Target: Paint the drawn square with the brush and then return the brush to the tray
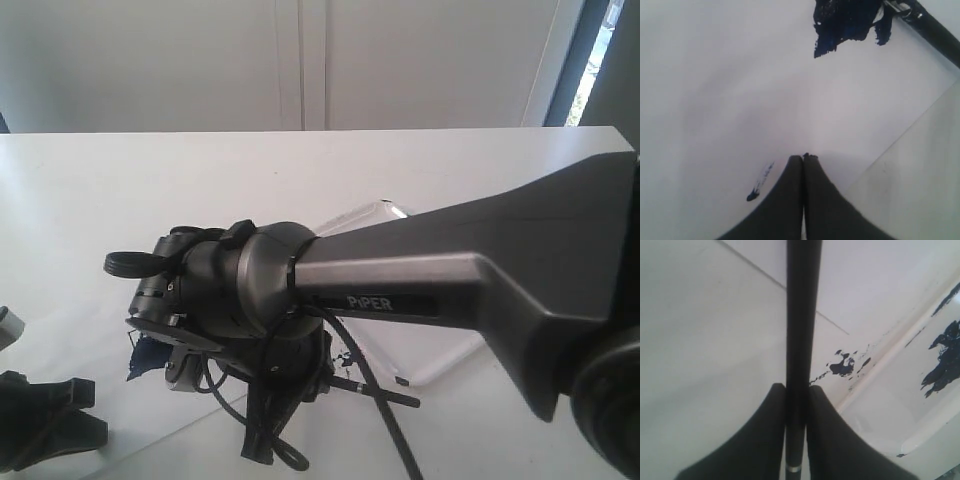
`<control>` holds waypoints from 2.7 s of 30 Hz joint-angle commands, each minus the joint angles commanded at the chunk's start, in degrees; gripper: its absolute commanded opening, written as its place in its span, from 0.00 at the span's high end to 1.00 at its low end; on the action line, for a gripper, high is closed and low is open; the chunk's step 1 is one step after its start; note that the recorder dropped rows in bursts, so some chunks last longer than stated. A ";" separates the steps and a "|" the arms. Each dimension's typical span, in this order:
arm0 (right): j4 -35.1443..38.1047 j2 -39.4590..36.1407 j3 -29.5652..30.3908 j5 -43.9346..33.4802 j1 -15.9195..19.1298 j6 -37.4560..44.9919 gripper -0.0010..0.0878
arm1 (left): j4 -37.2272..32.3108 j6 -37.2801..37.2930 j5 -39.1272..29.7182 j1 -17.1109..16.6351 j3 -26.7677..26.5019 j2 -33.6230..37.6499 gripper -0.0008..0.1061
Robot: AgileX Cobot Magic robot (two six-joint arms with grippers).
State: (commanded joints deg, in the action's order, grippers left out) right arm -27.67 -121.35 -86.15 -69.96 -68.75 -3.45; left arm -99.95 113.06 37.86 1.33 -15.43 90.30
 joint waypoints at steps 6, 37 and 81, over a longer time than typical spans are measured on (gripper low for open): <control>-2.27 -0.04 0.00 0.00 0.25 0.00 0.99 | 0.00 0.00 0.00 0.00 0.00 0.00 0.99; 0.22 0.94 0.58 0.00 3.23 0.55 0.99 | 0.00 0.67 -0.21 0.00 0.00 0.00 0.99; 5.52 8.46 9.58 0.00 0.79 3.45 0.99 | 0.00 1.33 -0.02 0.00 0.00 0.00 0.99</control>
State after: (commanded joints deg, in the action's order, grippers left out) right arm -22.16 -112.89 -76.57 -69.96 -67.97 0.00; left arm -99.95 114.39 37.84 1.33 -15.43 90.30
